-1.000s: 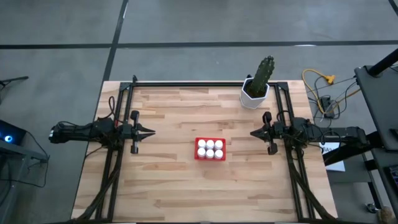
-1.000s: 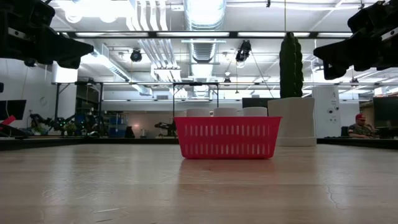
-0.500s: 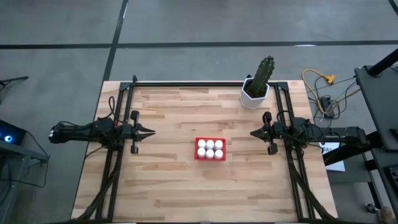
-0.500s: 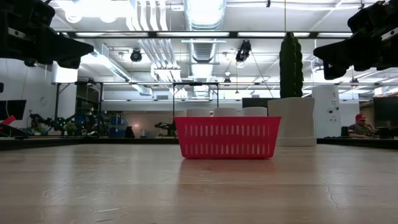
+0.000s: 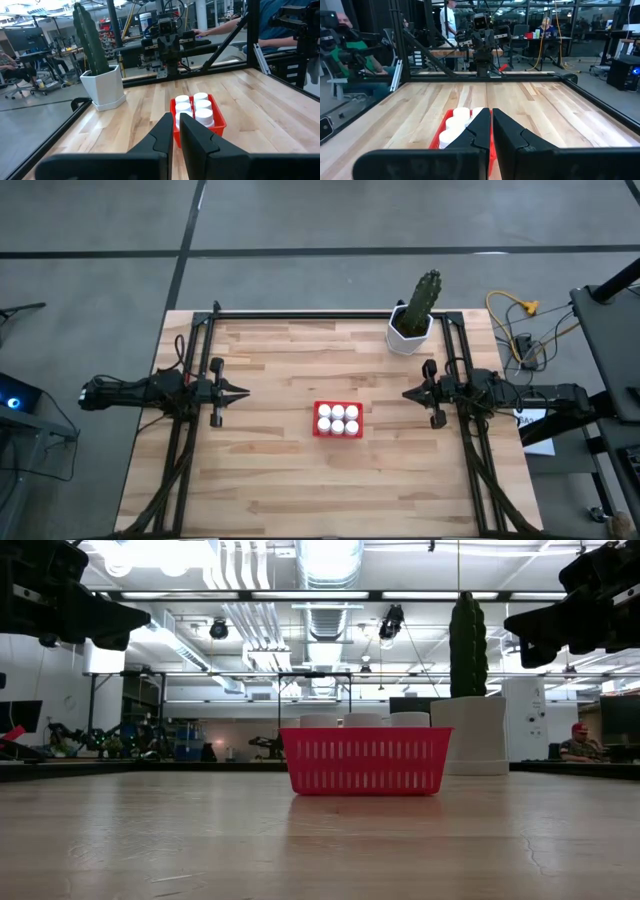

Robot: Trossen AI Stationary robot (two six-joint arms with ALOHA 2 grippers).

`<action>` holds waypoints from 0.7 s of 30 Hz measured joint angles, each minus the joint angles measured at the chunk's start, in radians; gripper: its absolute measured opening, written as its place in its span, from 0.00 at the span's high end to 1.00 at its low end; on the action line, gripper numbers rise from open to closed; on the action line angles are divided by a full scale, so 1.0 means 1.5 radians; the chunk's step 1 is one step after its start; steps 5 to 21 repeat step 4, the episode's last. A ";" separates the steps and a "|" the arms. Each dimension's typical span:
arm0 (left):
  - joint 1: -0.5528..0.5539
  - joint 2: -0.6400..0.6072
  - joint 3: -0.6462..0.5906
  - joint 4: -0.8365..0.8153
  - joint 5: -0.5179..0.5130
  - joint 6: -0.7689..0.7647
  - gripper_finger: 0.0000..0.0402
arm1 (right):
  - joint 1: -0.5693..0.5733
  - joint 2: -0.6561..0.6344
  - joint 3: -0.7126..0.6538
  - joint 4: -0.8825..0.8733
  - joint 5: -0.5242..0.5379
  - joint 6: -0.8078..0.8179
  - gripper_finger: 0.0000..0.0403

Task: Pick and place pill bottles into a basket
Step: Return to Home Position

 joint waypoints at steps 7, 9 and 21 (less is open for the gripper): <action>0.000 0.000 0.000 0.000 0.000 0.000 0.96 | 0.000 0.000 0.000 0.000 0.000 -0.001 0.98; 0.000 0.000 0.000 0.000 0.000 0.000 0.96 | 0.000 0.000 0.000 0.000 0.000 -0.001 0.98; 0.000 0.000 0.000 0.000 0.000 0.000 0.96 | 0.000 0.000 0.000 0.000 0.000 -0.001 0.98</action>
